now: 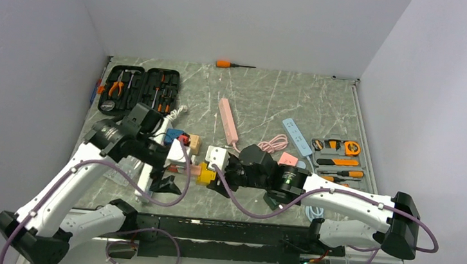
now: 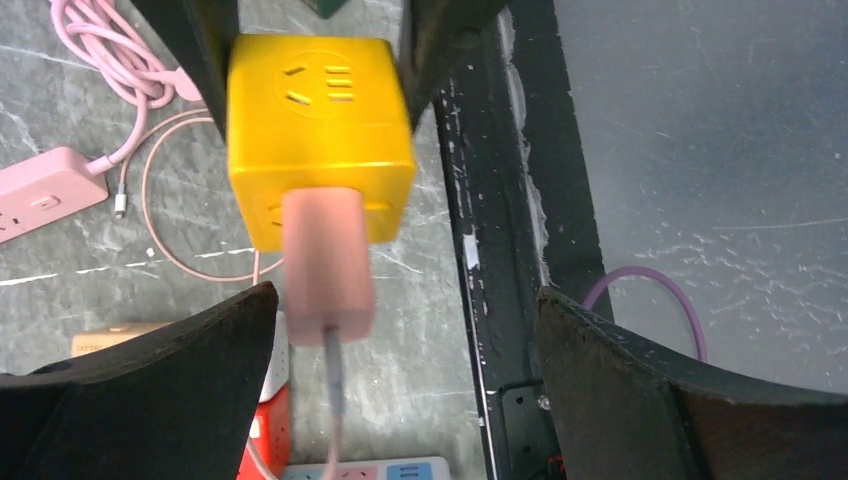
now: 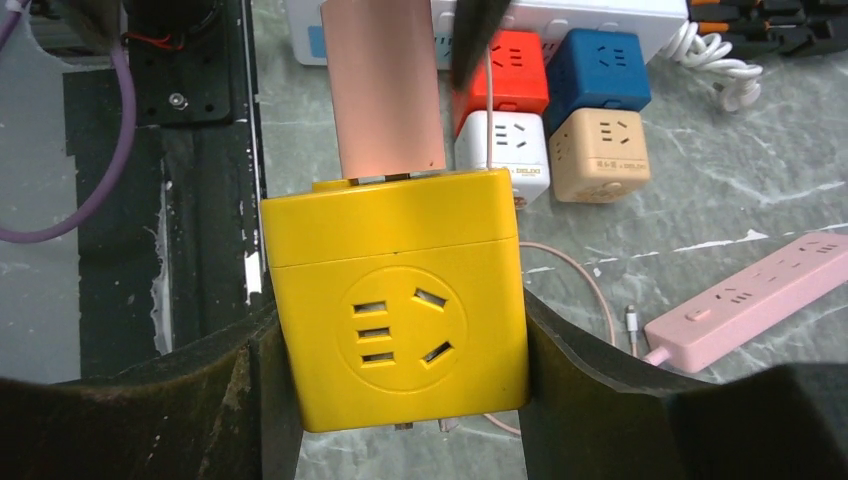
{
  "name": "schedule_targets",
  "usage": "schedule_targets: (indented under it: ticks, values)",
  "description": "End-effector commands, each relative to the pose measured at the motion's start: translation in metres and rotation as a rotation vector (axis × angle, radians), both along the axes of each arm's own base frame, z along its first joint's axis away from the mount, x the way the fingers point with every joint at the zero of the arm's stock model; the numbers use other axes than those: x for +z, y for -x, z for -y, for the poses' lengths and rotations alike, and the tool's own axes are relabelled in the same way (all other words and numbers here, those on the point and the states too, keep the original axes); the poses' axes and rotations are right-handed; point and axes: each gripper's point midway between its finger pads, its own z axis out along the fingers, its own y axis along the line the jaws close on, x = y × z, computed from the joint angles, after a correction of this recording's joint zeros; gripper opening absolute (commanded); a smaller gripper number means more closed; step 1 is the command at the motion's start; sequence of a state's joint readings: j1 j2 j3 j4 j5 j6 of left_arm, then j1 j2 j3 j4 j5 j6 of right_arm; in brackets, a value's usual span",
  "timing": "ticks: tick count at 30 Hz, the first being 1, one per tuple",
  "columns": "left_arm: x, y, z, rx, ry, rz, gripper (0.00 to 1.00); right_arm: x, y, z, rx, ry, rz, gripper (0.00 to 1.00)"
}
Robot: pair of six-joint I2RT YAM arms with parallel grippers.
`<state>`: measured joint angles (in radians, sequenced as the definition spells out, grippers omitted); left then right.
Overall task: Pull the plug off the socket
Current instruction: Pick up the socket from the corner of the board, then remove the plug from the socket.
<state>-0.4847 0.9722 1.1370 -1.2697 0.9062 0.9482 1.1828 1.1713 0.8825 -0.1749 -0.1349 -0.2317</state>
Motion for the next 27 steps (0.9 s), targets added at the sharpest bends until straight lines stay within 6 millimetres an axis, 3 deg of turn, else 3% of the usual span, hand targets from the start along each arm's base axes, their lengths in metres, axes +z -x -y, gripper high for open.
schedule_targets:
  ticks: [1, 6, 12, 19, 24, 27]
  values:
    - [-0.002, -0.035, 0.019, 0.074, 0.002, 0.03, 0.99, 0.041, -0.011, -0.01, -0.002, -0.09, 0.107, 0.0]
    - [0.001, -0.059, 0.027, 0.119, 0.019, 0.089, 0.99, 0.042, -0.013, -0.008, -0.005, -0.082, 0.129, 0.0]
    - [-0.011, -0.051, 0.031, 0.068, -0.022, -0.025, 0.99, 0.048, -0.016, -0.008, -0.009, -0.087, 0.148, 0.0]
    - [-0.013, -0.051, 0.037, 0.053, -0.043, 0.008, 0.69, 0.048, -0.021, -0.009, -0.013, -0.101, 0.137, 0.0]
    - [-0.005, -0.06, 0.04, 0.073, -0.055, 0.058, 0.35, 0.043, -0.027, -0.005, -0.024, -0.094, 0.105, 0.0]
    - [-0.002, -0.064, 0.041, 0.08, -0.054, 0.076, 0.29, 0.039, -0.031, -0.001, -0.034, -0.089, 0.07, 0.0]
